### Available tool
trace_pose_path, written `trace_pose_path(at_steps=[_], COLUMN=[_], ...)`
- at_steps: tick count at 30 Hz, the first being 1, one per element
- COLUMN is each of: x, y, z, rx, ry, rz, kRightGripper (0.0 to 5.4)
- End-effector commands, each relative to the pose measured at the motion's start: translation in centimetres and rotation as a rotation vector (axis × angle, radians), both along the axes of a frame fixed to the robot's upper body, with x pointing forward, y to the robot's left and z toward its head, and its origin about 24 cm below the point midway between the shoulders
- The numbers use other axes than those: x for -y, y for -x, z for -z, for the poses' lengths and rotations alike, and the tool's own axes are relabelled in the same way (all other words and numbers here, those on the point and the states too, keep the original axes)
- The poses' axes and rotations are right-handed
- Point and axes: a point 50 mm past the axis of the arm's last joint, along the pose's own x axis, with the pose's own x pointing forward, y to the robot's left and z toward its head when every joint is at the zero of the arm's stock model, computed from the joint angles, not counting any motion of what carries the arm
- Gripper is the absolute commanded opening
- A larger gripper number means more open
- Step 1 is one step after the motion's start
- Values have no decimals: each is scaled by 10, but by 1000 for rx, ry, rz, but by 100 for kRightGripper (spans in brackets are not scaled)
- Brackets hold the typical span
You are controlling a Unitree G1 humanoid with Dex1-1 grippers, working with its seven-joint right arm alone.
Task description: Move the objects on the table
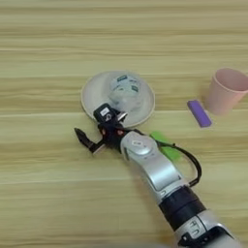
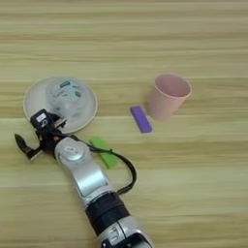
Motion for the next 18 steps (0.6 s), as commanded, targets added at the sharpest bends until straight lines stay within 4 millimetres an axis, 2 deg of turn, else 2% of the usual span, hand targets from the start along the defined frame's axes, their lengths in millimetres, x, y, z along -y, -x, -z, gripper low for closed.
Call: trace_pose_path(at_steps=[1, 7, 18], x=[9, 29, 61], y=[-13, -12, 4], z=[-13, -15, -29], rx=[51, 50, 25], ry=[25, 58, 77], rz=[54, 93, 123], kRightGripper=[536, 536, 536])
